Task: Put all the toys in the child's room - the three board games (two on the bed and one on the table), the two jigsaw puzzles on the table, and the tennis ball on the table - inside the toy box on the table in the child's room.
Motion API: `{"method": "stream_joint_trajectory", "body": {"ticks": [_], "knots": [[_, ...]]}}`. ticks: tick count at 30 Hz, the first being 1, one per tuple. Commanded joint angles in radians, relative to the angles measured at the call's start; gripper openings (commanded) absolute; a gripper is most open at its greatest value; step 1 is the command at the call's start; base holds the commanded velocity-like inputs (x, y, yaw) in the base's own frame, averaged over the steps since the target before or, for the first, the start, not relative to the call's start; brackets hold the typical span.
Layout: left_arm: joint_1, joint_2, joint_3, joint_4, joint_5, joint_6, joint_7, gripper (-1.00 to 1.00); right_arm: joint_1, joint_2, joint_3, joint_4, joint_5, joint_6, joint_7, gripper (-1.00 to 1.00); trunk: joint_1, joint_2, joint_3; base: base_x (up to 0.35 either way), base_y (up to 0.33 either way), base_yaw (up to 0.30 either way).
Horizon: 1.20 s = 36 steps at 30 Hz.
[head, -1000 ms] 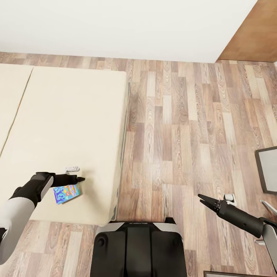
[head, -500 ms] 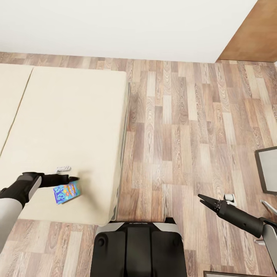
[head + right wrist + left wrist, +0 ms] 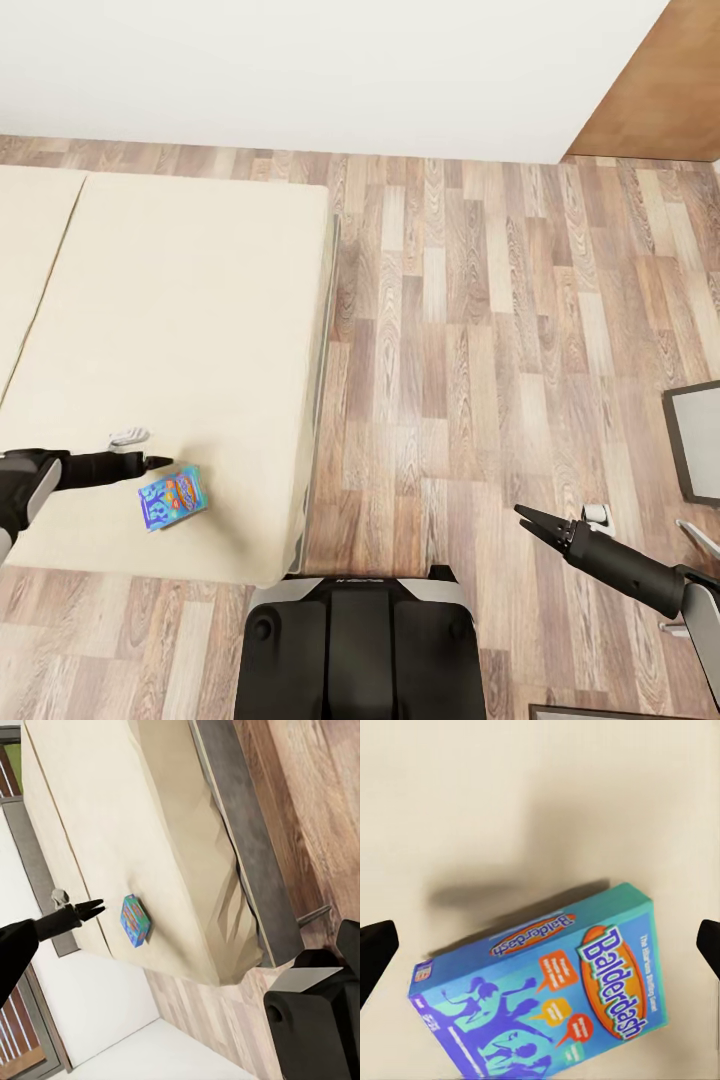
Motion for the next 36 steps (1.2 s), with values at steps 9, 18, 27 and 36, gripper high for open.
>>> {"method": "stream_joint_trajectory", "body": {"ticks": [9, 18, 27, 36], "knots": [[0.005, 0.037, 0.035, 0.000, 0.002, 0.047, -0.060, 1.00, -0.001, 0.000, -0.001, 0.000, 0.002, 0.004, 0.004, 1.00, 0.001, -0.001, -0.001, 0.000, 0.000, 0.000], [0.012, 0.043, 0.039, 0.007, 0.001, 0.057, -0.065, 1.00, -0.001, 0.000, -0.001, 0.000, 0.002, 0.004, 0.005, 1.00, 0.001, -0.001, -0.001, 0.000, 0.000, 0.000], [0.014, 0.030, 0.039, 0.083, -0.002, 0.052, -0.049, 1.00, -0.002, 0.000, -0.001, 0.000, 0.002, 0.004, 0.005, 1.00, 0.001, -0.001, -0.001, 0.000, 0.000, 0.000], [0.014, 0.011, 0.042, 0.123, -0.004, 0.043, -0.011, 1.00, -0.002, 0.000, -0.001, 0.000, 0.001, 0.004, 0.006, 1.00, 0.001, -0.001, -0.001, 0.000, 0.000, 0.000]]}}
